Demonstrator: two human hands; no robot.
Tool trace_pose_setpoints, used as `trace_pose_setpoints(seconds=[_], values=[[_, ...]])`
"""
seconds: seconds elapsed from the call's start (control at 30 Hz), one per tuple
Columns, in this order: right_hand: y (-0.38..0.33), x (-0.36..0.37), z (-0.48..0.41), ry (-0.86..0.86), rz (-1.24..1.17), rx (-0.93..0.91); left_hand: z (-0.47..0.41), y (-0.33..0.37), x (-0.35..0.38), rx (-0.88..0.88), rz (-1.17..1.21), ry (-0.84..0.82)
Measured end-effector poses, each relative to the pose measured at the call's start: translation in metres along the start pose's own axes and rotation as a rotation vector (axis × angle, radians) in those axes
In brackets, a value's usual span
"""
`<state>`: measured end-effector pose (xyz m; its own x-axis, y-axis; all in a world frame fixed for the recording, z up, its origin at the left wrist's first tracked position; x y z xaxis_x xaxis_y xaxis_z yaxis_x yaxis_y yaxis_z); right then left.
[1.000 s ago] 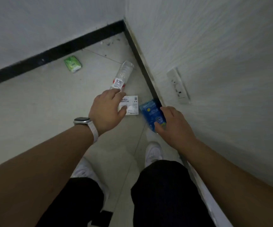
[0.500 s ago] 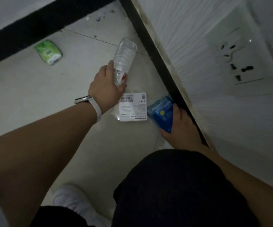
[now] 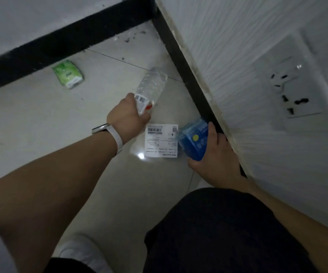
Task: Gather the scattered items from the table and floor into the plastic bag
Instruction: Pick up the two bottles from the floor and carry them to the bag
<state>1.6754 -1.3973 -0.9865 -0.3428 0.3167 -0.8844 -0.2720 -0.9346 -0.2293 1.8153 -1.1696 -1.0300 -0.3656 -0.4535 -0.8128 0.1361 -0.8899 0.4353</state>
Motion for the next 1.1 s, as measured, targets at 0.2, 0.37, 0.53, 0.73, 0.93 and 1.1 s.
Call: trace_pose_setpoints(seconds=[0.2,0.37,0.53,0.73,0.93,1.1], values=[[-0.036,-0.074,0.024,-0.101,-0.087,0.011,0.067,0.004,-0.068,-0.115,0.042,-0.008],[-0.064,-0.179,0.079,-0.138,-0.06,-0.013,0.157,0.036,-0.178,-0.221,0.101,0.046],[-0.11,-0.292,0.128,-0.17,-0.047,-0.094,0.246,0.075,-0.294,-0.266,0.21,0.149],[-0.172,-0.413,0.183,-0.2,-0.074,-0.235,0.34,0.131,-0.416,-0.371,0.321,0.277],[-0.222,-0.508,0.24,-0.23,-0.063,-0.406,0.441,0.179,-0.509,-0.445,0.483,0.422],[-0.271,-0.564,0.285,-0.23,-0.066,-0.52,0.516,0.196,-0.554,-0.509,0.68,0.578]])
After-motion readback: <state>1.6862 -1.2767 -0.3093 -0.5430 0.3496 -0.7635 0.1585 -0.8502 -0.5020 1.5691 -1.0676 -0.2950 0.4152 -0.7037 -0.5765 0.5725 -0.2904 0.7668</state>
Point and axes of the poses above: each hand's wrist, its own z-axis away from the middle knuckle, its own x-axis out of the palm, y = z × x, the point moved 2 cm from there along -z, towards the middle knuckle
